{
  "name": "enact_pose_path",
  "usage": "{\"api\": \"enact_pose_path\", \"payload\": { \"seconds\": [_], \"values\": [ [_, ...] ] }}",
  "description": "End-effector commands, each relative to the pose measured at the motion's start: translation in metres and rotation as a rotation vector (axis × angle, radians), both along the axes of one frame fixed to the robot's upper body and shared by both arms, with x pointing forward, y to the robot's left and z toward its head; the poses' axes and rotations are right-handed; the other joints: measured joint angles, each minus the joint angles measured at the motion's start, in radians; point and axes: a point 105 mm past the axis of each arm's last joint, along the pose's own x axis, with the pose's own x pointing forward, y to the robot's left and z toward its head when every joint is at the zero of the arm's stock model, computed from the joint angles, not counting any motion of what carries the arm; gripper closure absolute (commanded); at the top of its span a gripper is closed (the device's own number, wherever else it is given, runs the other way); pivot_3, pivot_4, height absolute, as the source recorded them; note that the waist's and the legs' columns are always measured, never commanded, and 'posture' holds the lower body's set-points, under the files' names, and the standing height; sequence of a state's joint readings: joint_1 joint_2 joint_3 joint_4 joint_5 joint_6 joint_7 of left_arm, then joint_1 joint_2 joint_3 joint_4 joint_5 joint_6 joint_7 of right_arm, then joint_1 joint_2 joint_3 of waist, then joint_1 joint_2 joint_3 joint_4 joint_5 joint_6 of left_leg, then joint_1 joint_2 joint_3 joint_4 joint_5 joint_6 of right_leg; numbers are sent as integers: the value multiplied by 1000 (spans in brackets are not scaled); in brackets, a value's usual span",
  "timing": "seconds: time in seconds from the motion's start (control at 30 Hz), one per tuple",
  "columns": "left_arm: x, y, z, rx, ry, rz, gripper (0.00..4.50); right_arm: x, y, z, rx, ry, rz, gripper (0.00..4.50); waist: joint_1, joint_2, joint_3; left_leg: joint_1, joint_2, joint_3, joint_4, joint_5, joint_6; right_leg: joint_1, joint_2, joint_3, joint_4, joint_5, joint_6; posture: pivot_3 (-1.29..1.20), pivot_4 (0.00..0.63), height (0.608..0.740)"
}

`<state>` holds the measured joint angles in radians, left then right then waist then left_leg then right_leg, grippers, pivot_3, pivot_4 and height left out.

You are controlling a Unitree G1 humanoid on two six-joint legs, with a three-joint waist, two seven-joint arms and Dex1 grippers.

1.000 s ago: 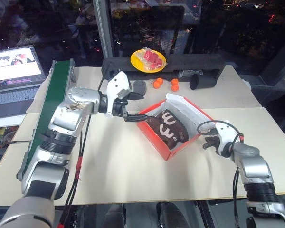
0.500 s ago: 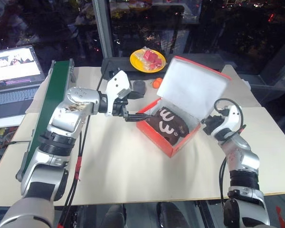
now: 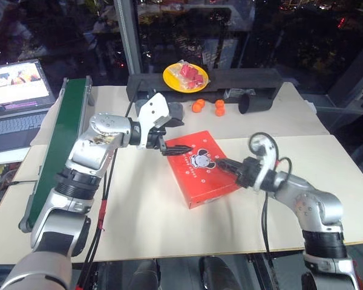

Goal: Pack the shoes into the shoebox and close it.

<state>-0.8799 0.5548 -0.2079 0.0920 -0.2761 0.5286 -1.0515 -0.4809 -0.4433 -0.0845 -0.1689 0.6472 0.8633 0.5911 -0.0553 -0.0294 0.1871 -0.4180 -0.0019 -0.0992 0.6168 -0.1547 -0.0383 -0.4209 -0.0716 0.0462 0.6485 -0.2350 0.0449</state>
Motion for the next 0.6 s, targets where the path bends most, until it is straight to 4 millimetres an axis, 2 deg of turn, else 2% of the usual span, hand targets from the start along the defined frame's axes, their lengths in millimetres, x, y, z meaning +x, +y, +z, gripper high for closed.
{"api": "enact_pose_path", "payload": {
  "seconds": [0.03, 0.13, 0.23, 0.4, 0.5, 0.6],
  "values": [
    [-2, 10, 14, -32, -50, 44, 0, 6, 14, 16, -44, -50, 26, 4467, 1, 0, 0, 0, 0, 0, 0, 0, 0, 0, 0, 0, 0, 0, 0, 0, 150, 740],
    [-3, 18, 9, -41, -31, 86, 0, 3, 40, 7, -126, -44, 119, 4467, 5, 0, 0, -1, 0, 0, 0, 0, 0, 0, 0, 0, 0, 2, -4, 0, 150, 740],
    [-6, 23, 2, -37, -16, 115, 0, 3, 49, -18, -206, -3, 152, 4467, 5, 0, 0, -1, 0, 0, 0, -1, 1, -1, -1, 0, 0, 3, -5, 0, 150, 740],
    [-9, 29, -3, -37, -6, 156, 0, 7, 43, -56, -346, 40, 132, 4467, 12, 0, 0, -1, -1, 0, 0, -1, 1, 0, -1, -1, 0, 3, -5, 0, 150, 740],
    [-11, 32, -7, -37, 0, 171, 0, 7, 32, -85, -460, 67, 117, 4467, 11, -1, -1, 1, 0, 0, 1, -1, 1, 2, -1, -1, 0, 3, -4, 0, 150, 740],
    [-12, 32, -9, -40, 6, 176, 0, 11, 29, -81, -461, 48, 90, 4467, 11, -1, -1, 7, 0, 0, 0, -1, 1, 7, 0, -1, 0, 0, 0, 0, 150, 740]
  ]
}}
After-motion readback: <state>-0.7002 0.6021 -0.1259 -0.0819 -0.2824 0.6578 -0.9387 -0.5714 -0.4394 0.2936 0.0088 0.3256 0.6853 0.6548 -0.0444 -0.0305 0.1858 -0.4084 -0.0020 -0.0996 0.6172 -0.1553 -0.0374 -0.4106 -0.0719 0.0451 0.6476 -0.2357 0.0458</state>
